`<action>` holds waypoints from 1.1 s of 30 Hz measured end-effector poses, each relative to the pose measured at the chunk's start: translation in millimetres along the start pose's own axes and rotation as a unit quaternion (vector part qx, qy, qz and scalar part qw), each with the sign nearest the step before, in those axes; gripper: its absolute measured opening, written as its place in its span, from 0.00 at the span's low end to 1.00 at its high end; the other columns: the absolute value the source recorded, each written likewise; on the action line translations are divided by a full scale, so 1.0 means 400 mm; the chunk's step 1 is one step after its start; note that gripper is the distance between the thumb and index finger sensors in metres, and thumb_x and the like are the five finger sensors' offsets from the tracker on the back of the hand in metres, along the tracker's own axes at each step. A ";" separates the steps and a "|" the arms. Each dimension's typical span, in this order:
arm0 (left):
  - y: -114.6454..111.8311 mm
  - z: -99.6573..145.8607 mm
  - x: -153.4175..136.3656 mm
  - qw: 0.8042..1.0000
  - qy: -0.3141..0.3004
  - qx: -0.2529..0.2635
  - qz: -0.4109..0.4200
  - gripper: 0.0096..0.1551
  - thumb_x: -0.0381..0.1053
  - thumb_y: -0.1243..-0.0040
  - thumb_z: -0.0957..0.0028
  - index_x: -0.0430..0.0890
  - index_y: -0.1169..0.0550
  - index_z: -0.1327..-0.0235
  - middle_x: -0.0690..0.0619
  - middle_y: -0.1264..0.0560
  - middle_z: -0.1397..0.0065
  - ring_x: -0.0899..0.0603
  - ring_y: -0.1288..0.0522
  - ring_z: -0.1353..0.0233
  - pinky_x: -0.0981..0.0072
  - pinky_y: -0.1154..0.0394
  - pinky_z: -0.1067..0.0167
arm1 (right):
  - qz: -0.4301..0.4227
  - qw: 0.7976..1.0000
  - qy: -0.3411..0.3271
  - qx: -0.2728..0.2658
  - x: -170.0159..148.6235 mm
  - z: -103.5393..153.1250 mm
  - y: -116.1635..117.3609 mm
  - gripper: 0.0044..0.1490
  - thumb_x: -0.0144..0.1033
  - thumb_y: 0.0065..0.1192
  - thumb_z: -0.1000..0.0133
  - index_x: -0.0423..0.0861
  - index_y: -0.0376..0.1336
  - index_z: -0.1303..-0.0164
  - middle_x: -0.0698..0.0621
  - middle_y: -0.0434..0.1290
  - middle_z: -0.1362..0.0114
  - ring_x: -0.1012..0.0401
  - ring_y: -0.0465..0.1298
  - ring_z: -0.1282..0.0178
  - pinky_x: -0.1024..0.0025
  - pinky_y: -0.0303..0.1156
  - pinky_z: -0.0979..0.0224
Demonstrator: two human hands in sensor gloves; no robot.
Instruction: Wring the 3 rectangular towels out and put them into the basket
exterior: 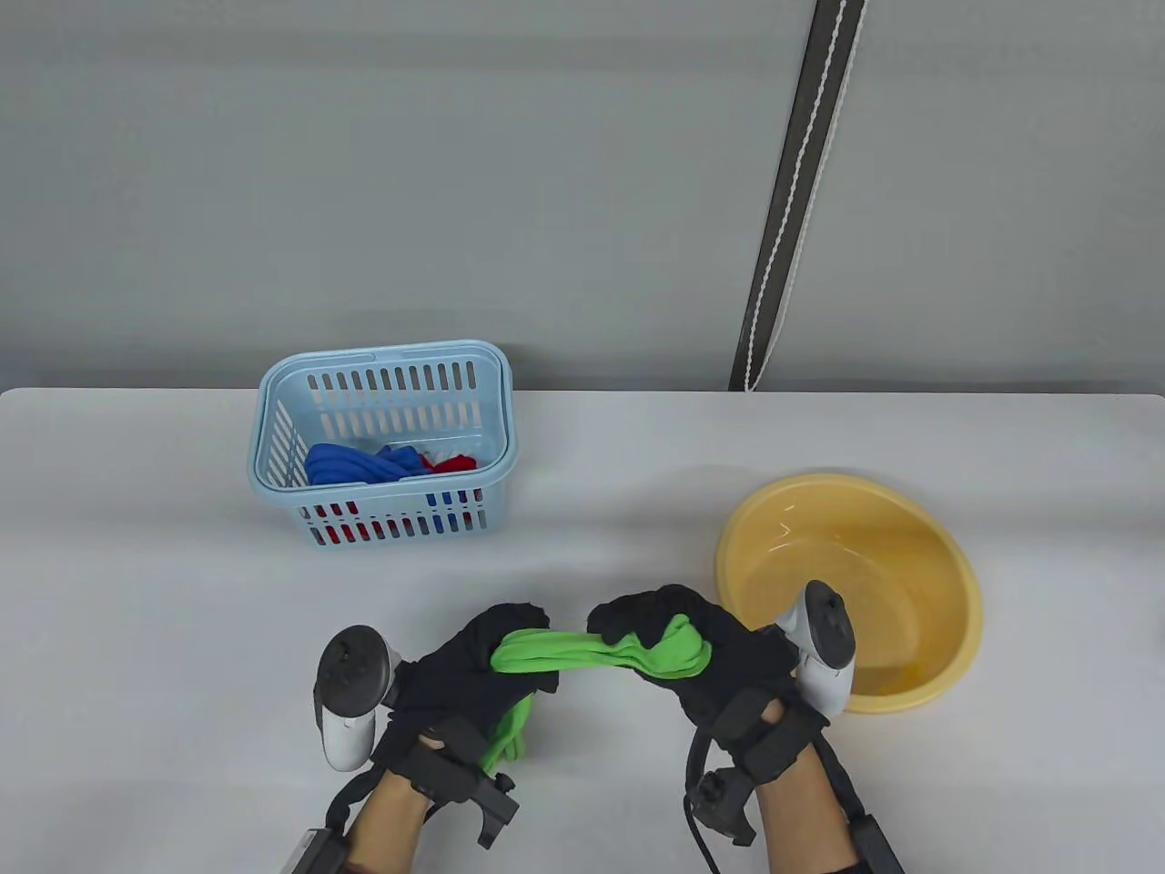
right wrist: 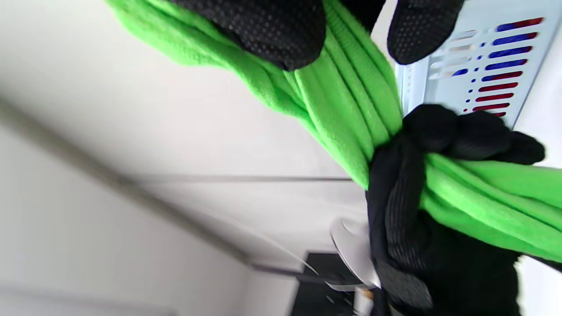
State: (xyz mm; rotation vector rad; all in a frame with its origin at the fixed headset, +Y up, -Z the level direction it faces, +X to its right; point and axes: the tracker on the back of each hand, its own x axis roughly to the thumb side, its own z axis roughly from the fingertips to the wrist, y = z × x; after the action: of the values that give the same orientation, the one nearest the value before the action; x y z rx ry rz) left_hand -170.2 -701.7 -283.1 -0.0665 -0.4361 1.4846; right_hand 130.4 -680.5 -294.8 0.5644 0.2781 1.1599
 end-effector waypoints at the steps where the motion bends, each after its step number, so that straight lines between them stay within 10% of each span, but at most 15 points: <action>1: 0.004 0.001 -0.002 1.000 -0.001 0.003 0.021 0.34 0.54 0.22 0.50 0.50 0.24 0.31 0.51 0.14 0.42 0.43 0.13 0.48 0.46 0.17 0.46 | -0.026 1.000 0.007 -0.014 -0.027 0.010 -0.019 0.26 0.13 0.67 0.43 0.51 0.66 0.39 0.43 0.71 0.25 0.41 0.70 0.20 0.31 0.65 0.25; 5: 0.016 0.010 -0.002 0.997 -0.012 0.015 0.072 0.36 0.52 0.21 0.50 0.51 0.25 0.29 0.48 0.15 0.40 0.42 0.14 0.48 0.46 0.18 0.46 | -0.034 0.998 0.045 -0.017 -0.067 0.024 -0.042 0.29 0.17 0.69 0.42 0.50 0.63 0.32 0.40 0.67 0.21 0.38 0.68 0.20 0.30 0.62 0.25; 15: 0.022 0.052 0.025 0.987 -0.044 0.069 -0.137 0.27 0.52 0.23 0.49 0.58 0.21 0.35 0.48 0.15 0.41 0.42 0.14 0.52 0.46 0.18 0.49 | 0.070 0.990 -0.015 -0.123 0.010 0.101 -0.097 0.44 0.47 0.59 0.31 0.46 0.45 0.11 0.34 0.54 0.12 0.34 0.58 0.16 0.30 0.57 0.23; 19: 0.003 0.051 0.037 0.980 -0.052 0.045 -0.188 0.27 0.52 0.23 0.49 0.58 0.21 0.35 0.48 0.15 0.41 0.42 0.14 0.52 0.46 0.18 0.49 | 0.230 0.971 -0.006 -0.066 0.024 0.079 -0.043 0.53 0.53 0.67 0.37 0.47 0.45 0.10 0.33 0.51 0.11 0.32 0.53 0.14 0.25 0.50 0.23; 22: -0.022 0.048 0.039 0.979 -0.053 0.021 -0.197 0.28 0.52 0.24 0.49 0.57 0.22 0.34 0.48 0.15 0.41 0.42 0.14 0.52 0.46 0.18 0.49 | 0.369 0.920 0.111 0.072 -0.040 0.036 0.052 0.65 0.60 0.70 0.43 0.47 0.38 0.08 0.31 0.48 0.09 0.30 0.50 0.12 0.21 0.47 0.24; 26: -0.028 0.045 0.033 0.994 -0.034 0.014 -0.108 0.29 0.52 0.24 0.49 0.54 0.22 0.33 0.49 0.15 0.41 0.42 0.14 0.52 0.47 0.17 0.49 | 0.427 0.884 0.175 0.077 -0.112 0.010 0.116 0.59 0.47 0.75 0.42 0.42 0.43 0.11 0.36 0.70 0.22 0.36 0.72 0.24 0.25 0.59 0.27; 28: -0.020 0.046 0.022 1.000 -0.016 0.009 -0.021 0.30 0.51 0.23 0.50 0.53 0.22 0.33 0.48 0.15 0.40 0.42 0.14 0.52 0.47 0.17 0.49 | 0.408 0.895 0.168 0.060 -0.120 0.006 0.120 0.41 0.32 0.74 0.41 0.42 0.57 0.19 0.43 0.77 0.35 0.43 0.80 0.36 0.32 0.68 0.31; 33: -0.014 0.043 -0.006 0.980 0.013 0.004 0.197 0.32 0.46 0.21 0.51 0.53 0.23 0.32 0.44 0.18 0.39 0.42 0.15 0.49 0.47 0.18 0.47 | 0.319 0.931 0.168 0.056 -0.133 0.001 0.103 0.37 0.40 0.68 0.37 0.42 0.58 0.20 0.46 0.77 0.47 0.53 0.80 0.55 0.44 0.75 0.40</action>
State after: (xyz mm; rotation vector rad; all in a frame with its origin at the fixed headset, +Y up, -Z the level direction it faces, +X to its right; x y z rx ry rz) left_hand -170.6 -708.5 -266.0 -0.1733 -0.4100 1.8720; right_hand 77.7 -717.7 -276.0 0.5709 0.4774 1.8891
